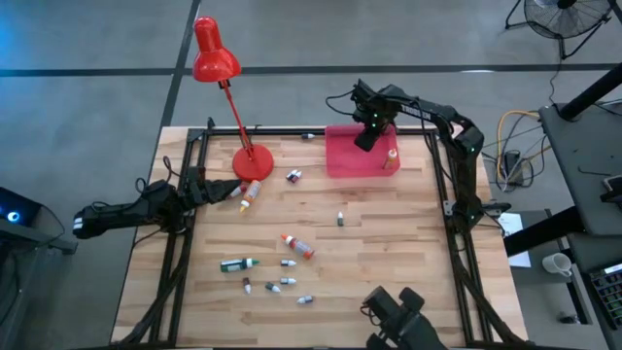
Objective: Pick & Place food coloring
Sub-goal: Put the small blue food coloring bottle into the red bin, then put the small green food coloring bottle into the red bin
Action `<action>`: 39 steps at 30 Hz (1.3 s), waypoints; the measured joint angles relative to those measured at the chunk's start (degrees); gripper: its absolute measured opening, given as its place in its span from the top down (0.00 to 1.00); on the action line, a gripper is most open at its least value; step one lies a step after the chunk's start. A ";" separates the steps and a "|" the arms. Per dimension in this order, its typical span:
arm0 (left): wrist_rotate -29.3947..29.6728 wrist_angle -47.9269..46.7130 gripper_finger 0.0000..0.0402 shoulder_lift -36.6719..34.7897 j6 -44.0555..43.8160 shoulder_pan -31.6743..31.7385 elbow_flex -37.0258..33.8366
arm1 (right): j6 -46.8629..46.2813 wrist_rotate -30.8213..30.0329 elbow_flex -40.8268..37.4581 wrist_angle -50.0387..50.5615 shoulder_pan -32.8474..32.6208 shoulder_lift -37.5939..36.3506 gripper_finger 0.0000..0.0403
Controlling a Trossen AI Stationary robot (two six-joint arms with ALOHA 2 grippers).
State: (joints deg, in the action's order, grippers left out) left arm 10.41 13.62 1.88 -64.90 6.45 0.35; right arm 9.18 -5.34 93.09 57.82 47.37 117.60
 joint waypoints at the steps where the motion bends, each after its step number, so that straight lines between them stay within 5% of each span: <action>1: 0.00 0.00 0.45 0.01 0.00 0.00 -0.01 | 0.01 0.06 -0.11 -0.17 0.10 0.00 0.84; 12: -0.01 0.01 0.45 0.00 0.00 0.01 0.00 | -1.25 2.39 -0.69 -0.45 0.51 1.42 0.81; 24: -0.01 0.00 0.45 -0.01 0.00 0.00 -0.01 | -1.47 2.25 -0.67 -1.11 1.17 0.53 0.65; 39: 0.00 -0.01 0.45 -0.01 0.00 0.00 -0.01 | 7.10 6.50 -0.63 -2.18 -3.26 -11.86 0.58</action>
State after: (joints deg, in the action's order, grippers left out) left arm 10.41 13.61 1.87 -64.90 6.45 0.34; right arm 16.28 1.16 92.47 55.64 44.11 105.74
